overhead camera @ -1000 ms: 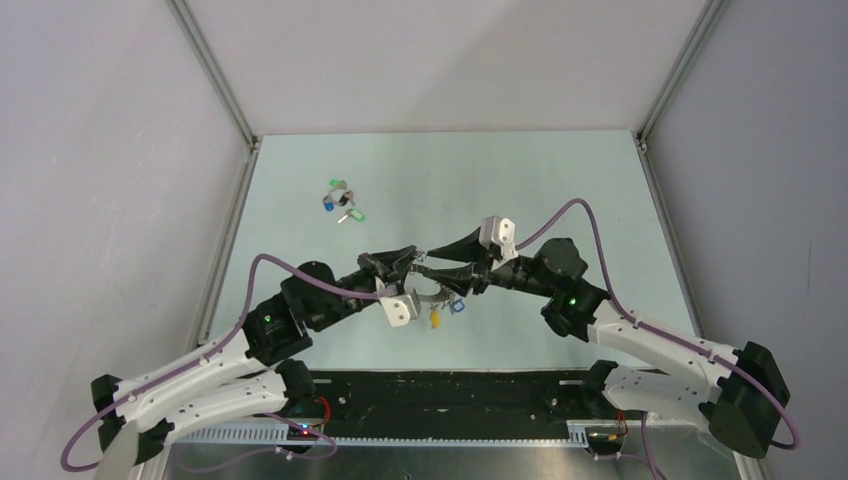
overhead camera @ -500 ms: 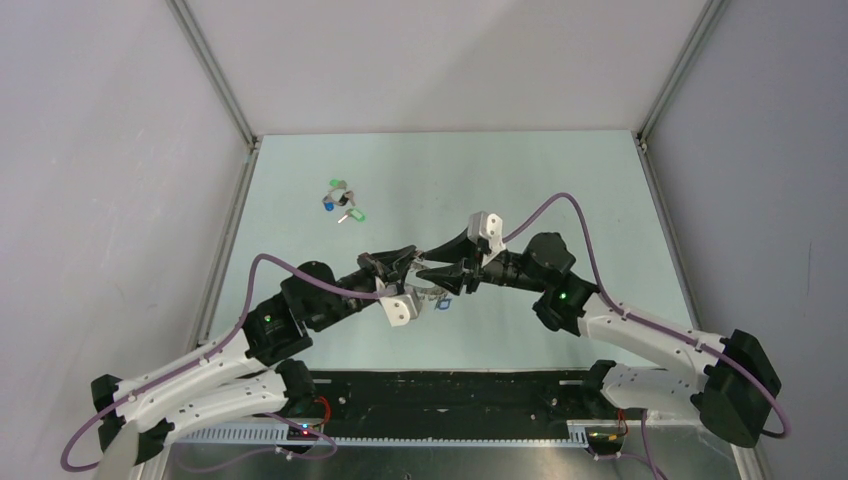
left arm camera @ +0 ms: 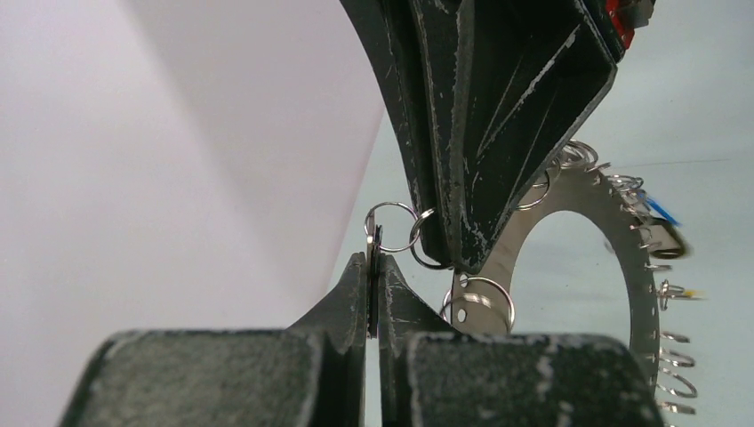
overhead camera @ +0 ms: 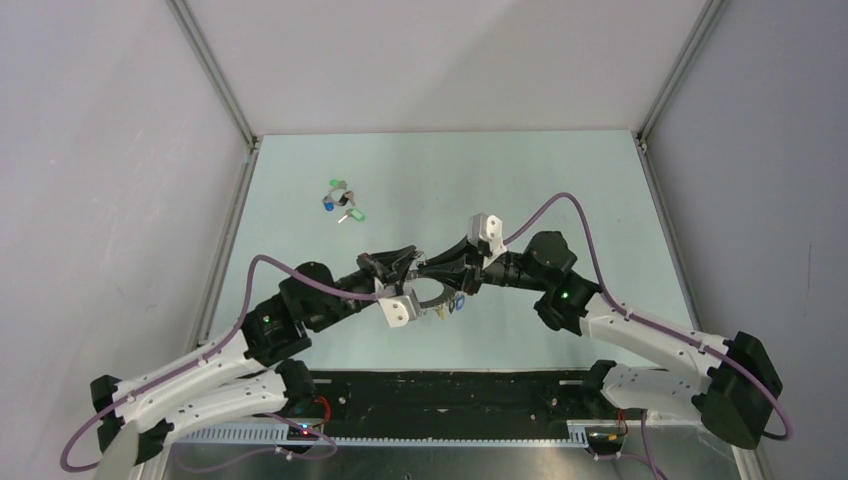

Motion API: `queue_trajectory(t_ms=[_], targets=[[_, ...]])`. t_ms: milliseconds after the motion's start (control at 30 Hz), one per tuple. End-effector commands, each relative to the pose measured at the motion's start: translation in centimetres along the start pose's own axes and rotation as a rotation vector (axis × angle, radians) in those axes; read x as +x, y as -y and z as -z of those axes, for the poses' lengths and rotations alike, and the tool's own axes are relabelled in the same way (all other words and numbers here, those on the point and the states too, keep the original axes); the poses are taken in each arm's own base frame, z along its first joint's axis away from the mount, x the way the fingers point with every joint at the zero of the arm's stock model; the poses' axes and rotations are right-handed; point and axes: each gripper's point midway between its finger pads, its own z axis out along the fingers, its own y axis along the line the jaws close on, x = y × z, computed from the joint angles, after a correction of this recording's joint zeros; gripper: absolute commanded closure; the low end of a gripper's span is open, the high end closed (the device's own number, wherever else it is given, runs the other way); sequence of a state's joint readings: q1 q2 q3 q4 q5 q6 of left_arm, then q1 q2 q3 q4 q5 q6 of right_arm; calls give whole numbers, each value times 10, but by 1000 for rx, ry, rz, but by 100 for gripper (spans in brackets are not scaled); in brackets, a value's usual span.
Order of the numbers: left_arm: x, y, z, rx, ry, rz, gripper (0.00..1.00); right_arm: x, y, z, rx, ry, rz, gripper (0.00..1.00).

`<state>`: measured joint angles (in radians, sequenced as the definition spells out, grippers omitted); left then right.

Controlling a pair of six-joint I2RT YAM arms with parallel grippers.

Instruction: Remove the keys from the keyring

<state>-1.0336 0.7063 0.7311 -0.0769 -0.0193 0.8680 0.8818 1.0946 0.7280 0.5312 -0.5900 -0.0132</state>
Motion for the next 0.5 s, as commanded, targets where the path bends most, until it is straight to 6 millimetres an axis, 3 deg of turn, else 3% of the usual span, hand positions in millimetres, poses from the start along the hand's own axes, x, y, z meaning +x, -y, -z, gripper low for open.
queue_trajectory(t_ms=[0, 133, 333, 467], targets=[[-13, -18, 3, -66, 49, -11, 100, -36, -4, 2, -17, 68, 101, 85], [-14, -19, 3, -68, 49, -12, 100, -39, -4, 5, -21, 68, 157, 88], [-14, -19, 4, -70, 52, -11, 100, -42, 2, 9, 16, 66, 167, 67], [-15, -19, 4, -69, 55, -11, 100, -46, 3, 9, 23, 84, 164, 72]])
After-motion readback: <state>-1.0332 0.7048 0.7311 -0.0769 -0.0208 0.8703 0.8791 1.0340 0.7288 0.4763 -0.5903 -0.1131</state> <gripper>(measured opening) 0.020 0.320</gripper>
